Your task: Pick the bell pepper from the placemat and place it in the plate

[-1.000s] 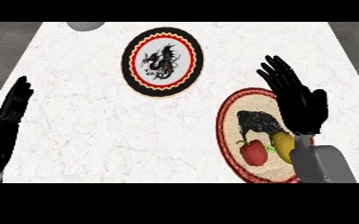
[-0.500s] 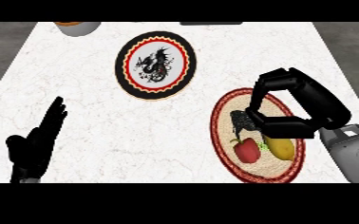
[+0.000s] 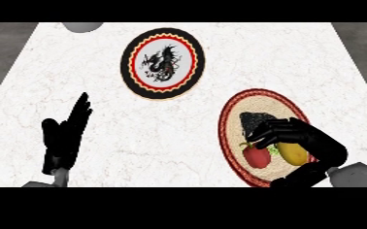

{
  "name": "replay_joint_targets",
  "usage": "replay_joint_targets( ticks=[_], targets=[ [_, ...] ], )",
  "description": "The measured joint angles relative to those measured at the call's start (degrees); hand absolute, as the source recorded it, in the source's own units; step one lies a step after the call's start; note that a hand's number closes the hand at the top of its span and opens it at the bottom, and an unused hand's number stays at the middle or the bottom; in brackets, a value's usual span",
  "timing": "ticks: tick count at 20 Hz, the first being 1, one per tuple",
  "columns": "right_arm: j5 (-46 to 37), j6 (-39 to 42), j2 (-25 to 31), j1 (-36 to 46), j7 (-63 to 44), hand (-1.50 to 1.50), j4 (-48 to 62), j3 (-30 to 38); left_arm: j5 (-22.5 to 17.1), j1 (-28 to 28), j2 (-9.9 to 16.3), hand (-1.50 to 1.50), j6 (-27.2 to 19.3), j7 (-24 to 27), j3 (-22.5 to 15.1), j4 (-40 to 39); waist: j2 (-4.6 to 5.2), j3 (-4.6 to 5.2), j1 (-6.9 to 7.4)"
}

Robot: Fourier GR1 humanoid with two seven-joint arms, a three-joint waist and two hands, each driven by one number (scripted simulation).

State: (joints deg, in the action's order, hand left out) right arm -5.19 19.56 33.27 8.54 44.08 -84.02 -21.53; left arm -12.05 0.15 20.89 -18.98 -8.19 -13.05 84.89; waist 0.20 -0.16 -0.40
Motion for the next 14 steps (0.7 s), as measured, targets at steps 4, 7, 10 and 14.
replay_joint_targets(
  ticks=[4,7,10,14],
  targets=[
    [-10.07,-4.53,4.18,1.39,2.78,-1.50,-0.45,-1.35,0.85,1.11,-1.21,0.00,-0.74,-1.04,-0.66,-0.65,-0.17,0.07,0.12],
    [-16.83,-8.29,5.76,2.86,2.02,-1.50,-1.34,-1.76,1.63,2.53,-1.78,0.00,-1.45,-2.42,-0.90,-0.84,-0.24,0.12,0.12],
    [-22.30,-9.37,7.54,3.69,-1.60,-1.50,-4.64,-2.49,1.66,2.78,-1.56,0.00,-1.03,-2.81,-0.26,-1.38,-0.32,0.17,0.09],
    [-28.61,-7.05,9.72,4.49,-8.15,-1.50,-8.64,-4.27,2.27,1.95,-2.17,0.00,-0.81,-2.10,-0.44,-1.42,-0.36,0.22,0.24]
  ],
)
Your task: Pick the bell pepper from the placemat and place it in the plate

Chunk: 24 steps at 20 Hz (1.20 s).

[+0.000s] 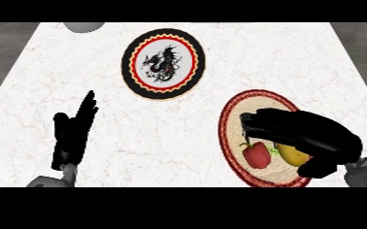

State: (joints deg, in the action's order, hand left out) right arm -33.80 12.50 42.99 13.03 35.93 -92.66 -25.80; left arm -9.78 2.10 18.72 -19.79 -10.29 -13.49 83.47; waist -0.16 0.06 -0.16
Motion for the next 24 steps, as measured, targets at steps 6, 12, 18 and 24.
replay_joint_targets(
  ticks=[6,12,18,24],
  targets=[
    [-8.40,7.06,-0.52,1.55,-9.92,-1.50,-2.81,-4.95,0.47,-0.37,-0.46,0.00,0.76,0.19,0.45,-0.06,0.07,0.00,0.31],
    [-14.26,12.99,-4.61,1.83,-14.89,-1.50,-3.44,-6.12,2.31,-0.23,-1.48,0.00,1.28,-1.49,1.01,0.82,0.11,-0.04,0.32],
    [-20.23,14.08,-8.30,1.39,-12.86,-1.50,-0.15,-4.86,3.60,-1.20,-2.62,0.00,3.16,-1.37,2.90,1.60,0.14,-0.05,0.33],
    [-24.61,14.36,-11.60,2.39,-9.75,-1.50,4.22,-3.43,6.20,-1.07,-4.57,0.00,3.02,-3.24,3.22,3.02,0.15,-0.07,0.37]
  ],
)
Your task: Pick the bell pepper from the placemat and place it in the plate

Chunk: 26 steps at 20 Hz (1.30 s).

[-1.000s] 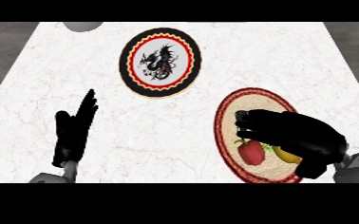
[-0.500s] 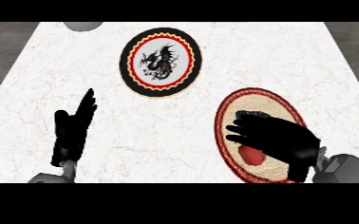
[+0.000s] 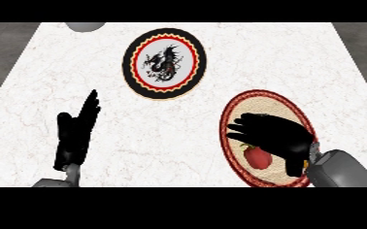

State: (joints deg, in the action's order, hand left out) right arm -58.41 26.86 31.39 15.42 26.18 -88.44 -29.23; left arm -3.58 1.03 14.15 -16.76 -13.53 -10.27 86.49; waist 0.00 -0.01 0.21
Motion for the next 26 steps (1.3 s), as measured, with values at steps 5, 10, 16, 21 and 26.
replay_joint_targets(
  ticks=[5,10,16,21,26],
  targets=[
    [-3.46,0.10,-2.25,-1.98,1.05,-1.50,0.55,0.94,0.18,0.39,-1.05,0.00,2.33,2.36,2.32,-2.89,0.00,0.01,-0.11],
    [-7.15,-0.12,-5.45,-1.36,2.14,-1.50,3.72,2.03,1.91,0.10,-2.22,0.00,2.77,1.08,2.94,-1.67,0.01,0.01,-0.06],
    [-11.67,-2.81,-7.31,-1.54,4.85,1.50,5.92,1.82,3.36,0.97,-3.33,0.00,3.48,1.07,4.16,-2.79,-0.01,0.02,-0.11],
    [-13.41,-8.63,-8.26,-0.81,9.94,1.50,9.30,3.76,3.18,1.27,-3.79,0.00,5.31,2.86,5.74,-4.71,-0.12,0.07,-0.03],
    [-14.77,-7.14,-18.62,1.41,-0.42,1.50,10.81,5.26,4.24,1.82,-4.54,0.00,5.24,1.87,5.16,-3.95,0.15,0.06,0.75]
  ],
)
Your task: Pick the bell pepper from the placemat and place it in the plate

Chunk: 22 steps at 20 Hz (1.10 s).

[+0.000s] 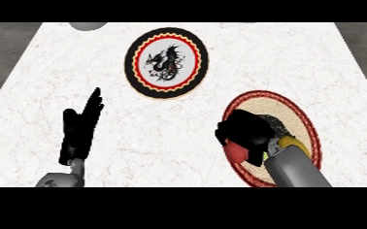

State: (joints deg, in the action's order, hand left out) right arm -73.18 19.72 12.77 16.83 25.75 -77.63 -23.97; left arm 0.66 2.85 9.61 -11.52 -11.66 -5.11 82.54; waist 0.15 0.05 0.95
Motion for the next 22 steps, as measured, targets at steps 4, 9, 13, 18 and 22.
replay_joint_targets(
  ticks=[4,9,13,18,22],
  targets=[
    [3.25,-0.36,-7.88,1.92,-14.19,1.50,1.95,3.53,0.12,0.56,-0.26,0.00,0.31,0.39,-0.49,-0.05,0.68,-0.14,1.80],
    [6.57,-6.36,-11.29,6.85,-30.42,1.50,2.63,6.15,0.36,1.83,-0.56,0.00,1.12,0.13,-1.63,0.09,0.92,-0.25,4.42],
    [8.59,-12.67,-12.21,13.29,-43.22,1.50,3.09,5.58,0.61,3.22,-0.70,0.00,1.78,-0.39,-2.41,-0.31,0.98,-0.18,6.58],
    [8.42,-23.00,-12.60,22.09,-58.11,1.50,3.92,4.17,0.81,4.86,-0.89,0.00,2.56,-1.20,-3.20,-0.93,0.93,-0.05,7.99],
    [6.75,-29.61,-12.71,29.65,-70.43,1.50,7.27,2.40,0.86,5.90,-1.13,0.00,2.79,-1.59,-3.41,-1.50,1.02,0.07,8.48]
  ],
)
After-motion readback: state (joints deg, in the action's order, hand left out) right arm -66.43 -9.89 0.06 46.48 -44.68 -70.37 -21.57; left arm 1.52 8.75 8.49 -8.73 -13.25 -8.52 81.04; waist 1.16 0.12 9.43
